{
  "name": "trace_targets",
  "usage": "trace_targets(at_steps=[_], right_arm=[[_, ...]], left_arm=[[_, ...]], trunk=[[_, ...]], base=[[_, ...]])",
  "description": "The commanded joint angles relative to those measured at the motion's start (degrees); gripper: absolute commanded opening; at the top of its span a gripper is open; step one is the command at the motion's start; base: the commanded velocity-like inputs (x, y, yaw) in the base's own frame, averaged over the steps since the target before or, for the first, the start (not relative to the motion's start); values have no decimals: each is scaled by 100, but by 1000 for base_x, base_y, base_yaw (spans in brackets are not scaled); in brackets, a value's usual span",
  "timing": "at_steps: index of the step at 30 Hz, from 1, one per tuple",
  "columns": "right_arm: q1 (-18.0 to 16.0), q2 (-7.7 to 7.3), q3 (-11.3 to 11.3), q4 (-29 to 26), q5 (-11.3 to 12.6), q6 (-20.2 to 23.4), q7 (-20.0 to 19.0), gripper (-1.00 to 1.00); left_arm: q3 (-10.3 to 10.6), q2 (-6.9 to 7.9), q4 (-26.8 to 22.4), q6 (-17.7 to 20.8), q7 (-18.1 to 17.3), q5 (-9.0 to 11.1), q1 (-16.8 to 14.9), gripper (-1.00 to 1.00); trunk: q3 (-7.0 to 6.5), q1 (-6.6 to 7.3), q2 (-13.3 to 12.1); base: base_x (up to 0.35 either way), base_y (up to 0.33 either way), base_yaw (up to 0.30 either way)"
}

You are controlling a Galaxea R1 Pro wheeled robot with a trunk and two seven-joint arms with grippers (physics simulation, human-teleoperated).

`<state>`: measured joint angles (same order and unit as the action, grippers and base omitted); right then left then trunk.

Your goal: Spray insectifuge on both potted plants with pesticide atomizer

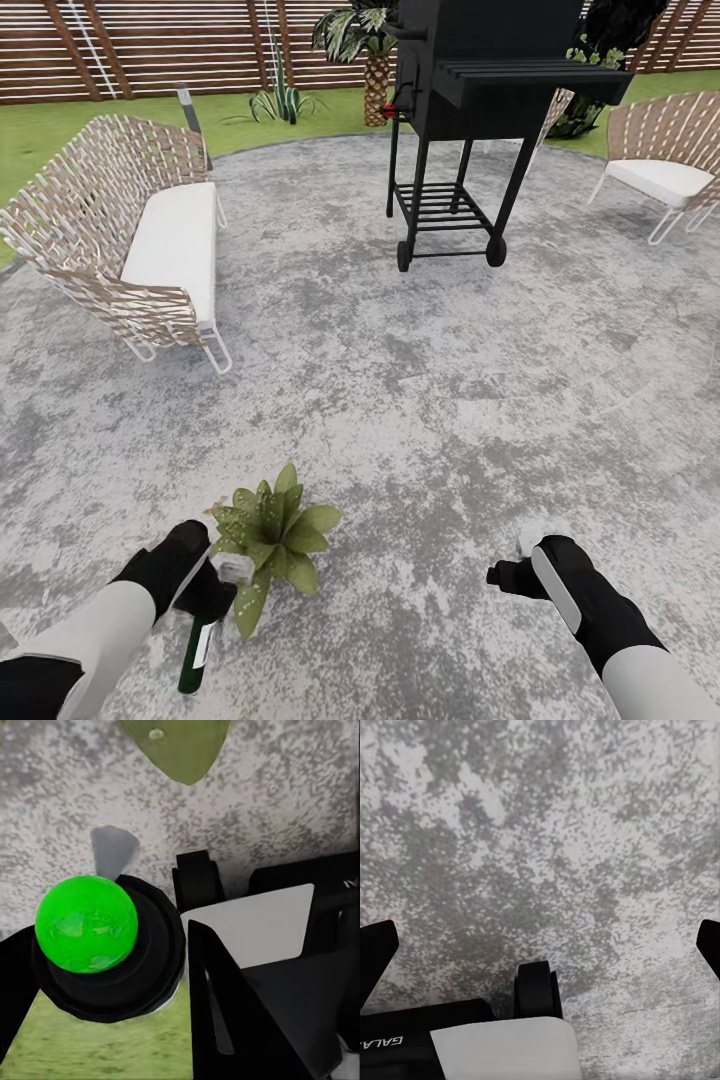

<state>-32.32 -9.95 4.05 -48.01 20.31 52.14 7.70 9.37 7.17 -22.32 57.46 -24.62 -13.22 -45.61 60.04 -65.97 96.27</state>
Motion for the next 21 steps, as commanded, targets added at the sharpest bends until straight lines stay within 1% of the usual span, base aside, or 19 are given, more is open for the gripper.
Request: trace_targets(at_steps=[1,4,5,10,12,16,21], right_arm=[[-2,-7,25,-6,61,15,56,100],[-2,-7,25,-6,61,15,56,100],[-2,-7,25,-6,61,15,56,100],[-2,-3,25,1,66,15,56,100],[-2,0,25,8,68,16,56,100],[-2,2,25,172,63,16,56,100],[-2,2,25,238,61,15,56,100]], left_arm=[[21,3,-81,10,-60,-66,-8,-100],[21,-4,-268,10,-60,-75,-5,-100],[21,-5,-283,10,-60,-75,52,-100],[6,-1,-297,3,-67,-67,263,-100],[4,2,-299,-2,-62,-67,294,-100],[4,4,-299,-14,-60,-67,475,-100],[22,-13,-305,-16,-52,-63,515,-100]], trunk=[[4,0,2],[4,0,2],[4,0,2],[4,0,2],[4,0,2],[4,0,2],[4,0,2]], base=[[0,0,0],[0,0,0],[0,0,0],[0,0,0],[0,0,0],[0,0,0],[0,0,0]])
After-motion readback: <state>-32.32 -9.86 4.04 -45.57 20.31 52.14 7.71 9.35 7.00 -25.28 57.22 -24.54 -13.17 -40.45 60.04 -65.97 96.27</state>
